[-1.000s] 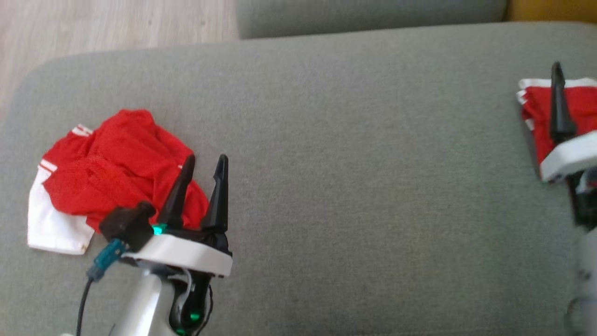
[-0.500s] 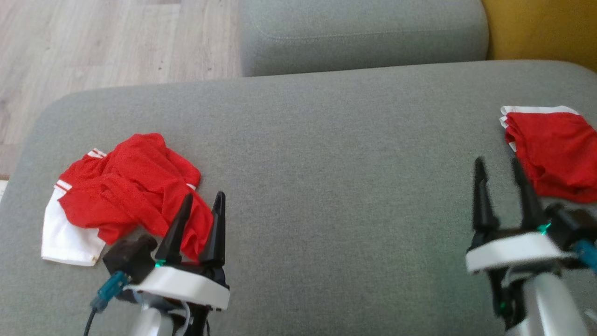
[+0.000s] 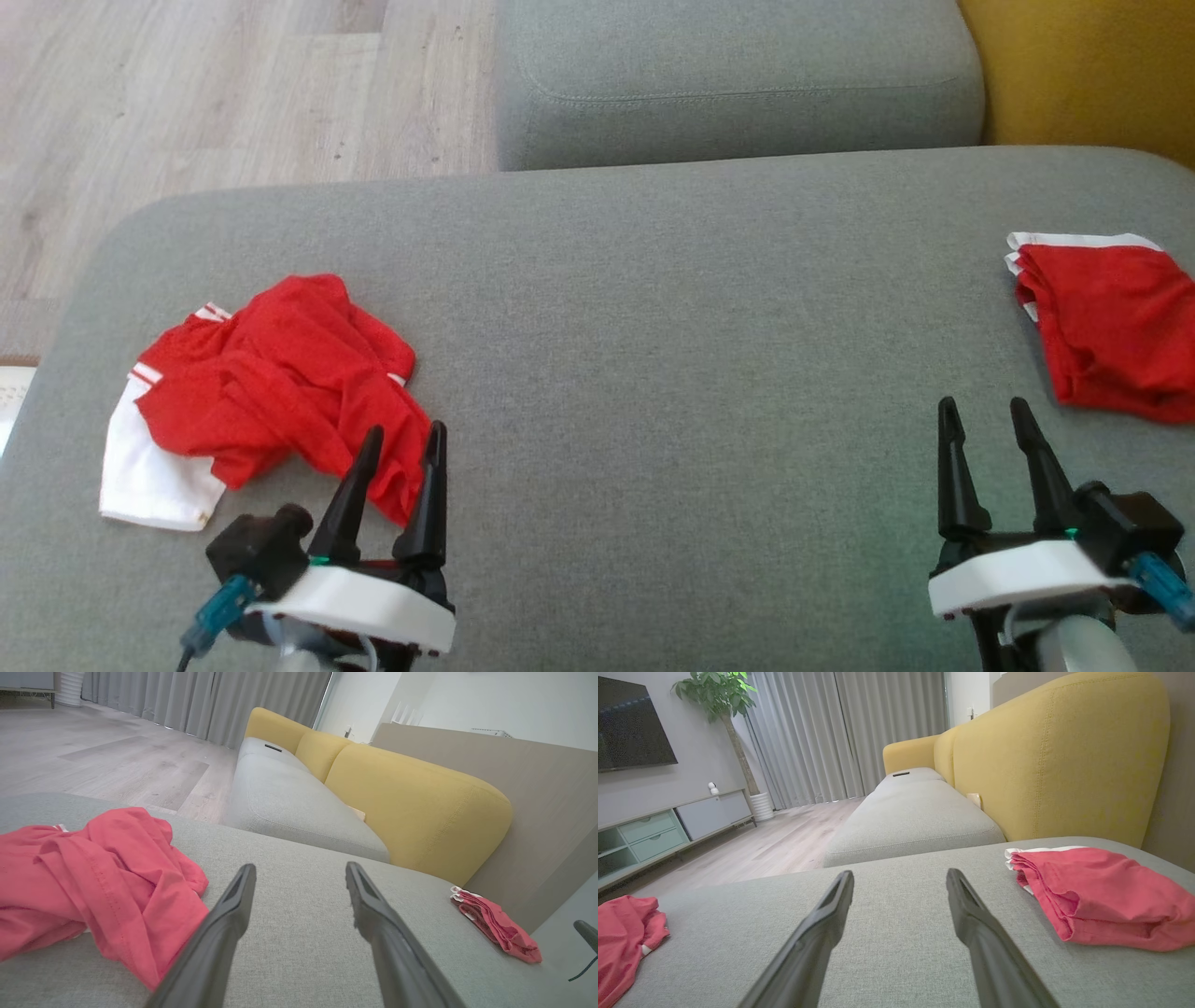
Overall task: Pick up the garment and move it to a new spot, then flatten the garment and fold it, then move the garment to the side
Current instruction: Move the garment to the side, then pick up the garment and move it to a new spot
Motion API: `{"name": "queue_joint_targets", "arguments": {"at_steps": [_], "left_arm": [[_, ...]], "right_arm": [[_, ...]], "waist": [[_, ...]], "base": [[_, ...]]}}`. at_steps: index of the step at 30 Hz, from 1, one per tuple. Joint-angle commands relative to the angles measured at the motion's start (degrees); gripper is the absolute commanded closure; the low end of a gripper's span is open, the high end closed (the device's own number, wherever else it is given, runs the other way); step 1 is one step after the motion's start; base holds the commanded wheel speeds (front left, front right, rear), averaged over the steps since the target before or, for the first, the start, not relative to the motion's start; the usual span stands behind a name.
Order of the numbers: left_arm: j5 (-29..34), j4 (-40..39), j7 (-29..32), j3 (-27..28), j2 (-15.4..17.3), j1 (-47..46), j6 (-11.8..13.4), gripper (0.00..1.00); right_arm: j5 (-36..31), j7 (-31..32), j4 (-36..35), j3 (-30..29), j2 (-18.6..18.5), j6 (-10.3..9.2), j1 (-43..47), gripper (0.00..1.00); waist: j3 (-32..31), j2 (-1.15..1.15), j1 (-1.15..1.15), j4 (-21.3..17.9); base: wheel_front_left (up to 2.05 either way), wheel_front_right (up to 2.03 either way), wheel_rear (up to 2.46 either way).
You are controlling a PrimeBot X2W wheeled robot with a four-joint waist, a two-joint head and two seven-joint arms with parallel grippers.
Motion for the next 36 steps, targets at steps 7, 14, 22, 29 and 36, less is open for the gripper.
{"name": "queue_joint_targets", "arguments": {"at_steps": [7,14,22,29,36], "left_arm": [[-0.3,-2.4,-0.3,2.4,0.3,-2.1,0.2,0.00],[-0.5,-2.3,-0.3,2.7,0.3,-2.2,0.3,0.00],[-0.6,-1.3,-0.3,2.8,0.3,-2.7,0.4,0.00],[0.0,-0.4,-0.3,3.9,0.3,-2.2,0.7,0.00],[1.1,0.0,-0.3,5.9,0.3,-1.9,0.2,0.00]], "right_arm": [[-0.3,-0.8,-1.5,1.7,-0.3,-0.05,-1.9,0.00],[-0.5,-0.8,-1.4,1.9,-0.3,-0.05,-1.9,0.00],[-0.4,-0.8,-0.1,3.9,-0.3,-0.05,-1.1,0.00],[0.3,-0.8,0.7,6.9,-0.3,-0.05,-1.1,0.00],[1.8,-0.8,1.4,9.3,-0.3,-0.05,-0.6,0.00]], "waist": [[0.2,0.00,0.00,0.3],[0.4,0.00,0.00,0.6],[-0.2,0.00,0.00,4.0],[-0.8,0.00,0.00,9.6],[-1.4,0.00,0.00,15.2]], "base": [[0.00,0.00,0.00],[0.00,0.00,0.00],[0.00,0.00,0.00],[0.00,0.00,0.00],[0.00,0.00,0.00]]}}
